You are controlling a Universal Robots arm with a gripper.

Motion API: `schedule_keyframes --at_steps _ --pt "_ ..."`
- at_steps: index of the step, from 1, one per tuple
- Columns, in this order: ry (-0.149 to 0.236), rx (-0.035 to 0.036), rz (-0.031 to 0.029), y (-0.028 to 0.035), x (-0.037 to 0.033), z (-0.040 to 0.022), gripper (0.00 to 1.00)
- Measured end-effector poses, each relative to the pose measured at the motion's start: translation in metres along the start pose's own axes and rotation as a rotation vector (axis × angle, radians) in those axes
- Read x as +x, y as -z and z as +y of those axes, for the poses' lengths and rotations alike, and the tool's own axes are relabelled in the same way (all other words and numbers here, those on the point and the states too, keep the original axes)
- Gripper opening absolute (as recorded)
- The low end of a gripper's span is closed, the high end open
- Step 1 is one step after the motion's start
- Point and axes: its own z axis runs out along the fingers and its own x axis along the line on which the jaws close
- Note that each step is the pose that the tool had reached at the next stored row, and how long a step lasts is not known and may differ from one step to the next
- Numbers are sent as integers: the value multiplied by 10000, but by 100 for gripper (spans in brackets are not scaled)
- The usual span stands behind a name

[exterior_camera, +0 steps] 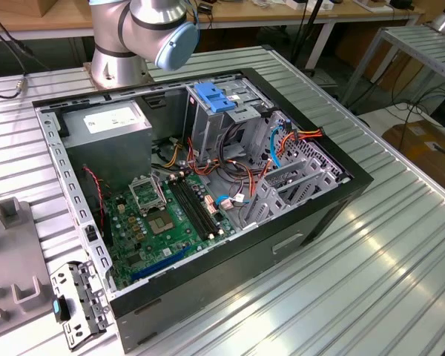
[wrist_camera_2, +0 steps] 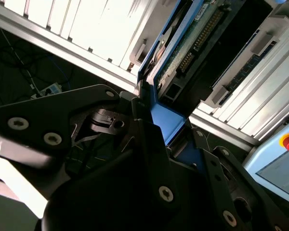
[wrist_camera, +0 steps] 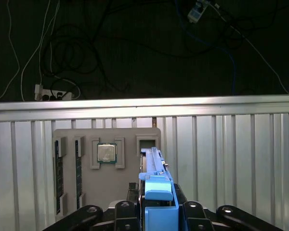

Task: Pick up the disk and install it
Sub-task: 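Pick up the disk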

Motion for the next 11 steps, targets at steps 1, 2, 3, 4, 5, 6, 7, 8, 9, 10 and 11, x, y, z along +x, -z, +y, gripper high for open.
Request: schedule_keyframes --at_steps 1,2,3,4,5,6,7,8,9,10,11 --pt "0 0 0 4 0 0 37" --pt "0 0 0 7 0 0 37" --pt "0 0 0 10 0 0 37" --pt "0 -1 0 12 0 0 37" --pt "0 0 0 13 0 0 37" --pt "0 0 -3 15 0 0 37" --pt "0 0 -4 16 0 0 37" --pt "-1 -1 -5 19 0 0 37" --pt "0 -1 -7 20 0 0 37" --pt "0 0 -9 20 0 0 37" --pt "0 0 -13 21 0 0 37"
